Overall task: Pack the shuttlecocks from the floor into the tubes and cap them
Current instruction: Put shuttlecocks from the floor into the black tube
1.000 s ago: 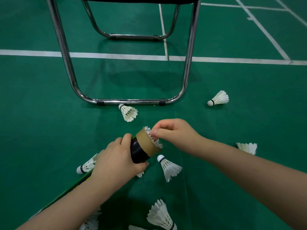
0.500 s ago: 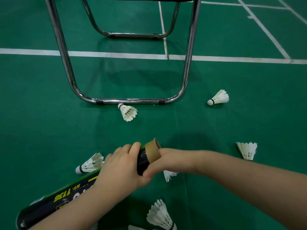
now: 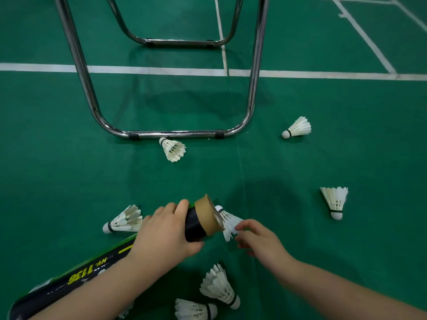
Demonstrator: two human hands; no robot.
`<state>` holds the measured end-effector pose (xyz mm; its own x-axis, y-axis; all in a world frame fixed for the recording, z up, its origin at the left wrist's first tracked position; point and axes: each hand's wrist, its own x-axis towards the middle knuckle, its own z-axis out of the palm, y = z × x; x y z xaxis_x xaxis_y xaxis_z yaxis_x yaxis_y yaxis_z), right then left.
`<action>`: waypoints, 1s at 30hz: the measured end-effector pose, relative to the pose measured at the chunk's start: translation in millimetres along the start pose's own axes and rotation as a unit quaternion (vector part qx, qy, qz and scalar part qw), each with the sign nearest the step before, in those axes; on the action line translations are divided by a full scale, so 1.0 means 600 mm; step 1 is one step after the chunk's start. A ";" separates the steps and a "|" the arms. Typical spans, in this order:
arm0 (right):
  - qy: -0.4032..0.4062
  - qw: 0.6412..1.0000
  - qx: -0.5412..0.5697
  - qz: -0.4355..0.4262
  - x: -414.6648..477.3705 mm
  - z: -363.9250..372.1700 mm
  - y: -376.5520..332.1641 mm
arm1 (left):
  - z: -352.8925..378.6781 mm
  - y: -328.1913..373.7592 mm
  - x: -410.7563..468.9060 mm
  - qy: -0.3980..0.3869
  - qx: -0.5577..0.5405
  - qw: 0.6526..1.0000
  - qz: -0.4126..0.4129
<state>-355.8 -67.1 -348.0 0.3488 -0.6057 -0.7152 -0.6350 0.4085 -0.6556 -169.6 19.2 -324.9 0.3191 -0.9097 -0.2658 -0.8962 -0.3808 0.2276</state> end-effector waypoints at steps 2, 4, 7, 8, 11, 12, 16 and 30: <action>-0.014 0.999 0.019 0.023 0.007 0.007 0.001 | 0.003 0.003 -0.004 -0.005 0.005 1.000 -0.001; -0.040 0.997 0.048 0.047 0.016 0.015 0.001 | 0.004 0.005 -0.006 -0.007 0.007 1.000 -0.002; -0.073 0.994 0.061 0.055 0.037 0.023 0.007 | 0.009 0.001 -0.011 -0.006 0.007 1.000 -0.001; -0.074 0.993 0.072 0.057 0.042 0.025 0.007 | 0.011 -0.001 -0.013 -0.006 0.005 1.000 -0.003; -0.033 0.995 0.081 0.051 0.052 0.025 -0.001 | 0.013 -0.010 -0.017 -0.009 0.001 1.000 -0.014; -0.009 0.996 0.079 0.032 0.050 0.023 -0.006 | 0.013 -0.013 -0.018 -0.010 0.001 1.000 -0.017; 0.080 0.990 0.022 -0.111 0.017 0.010 -0.024 | 0.013 -0.018 -0.023 -0.012 0.005 1.000 -0.018; 0.074 0.919 -0.224 -0.315 -0.106 0.011 -0.079 | -0.024 0.030 -0.061 0.016 0.009 0.999 0.050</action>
<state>-343.7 -43.5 -273.2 0.6678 -0.7256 -0.1660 -0.5716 -0.3570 -0.7388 -192.9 43.2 -297.4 0.2378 -0.9478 -0.2122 -0.9291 -0.2857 0.2350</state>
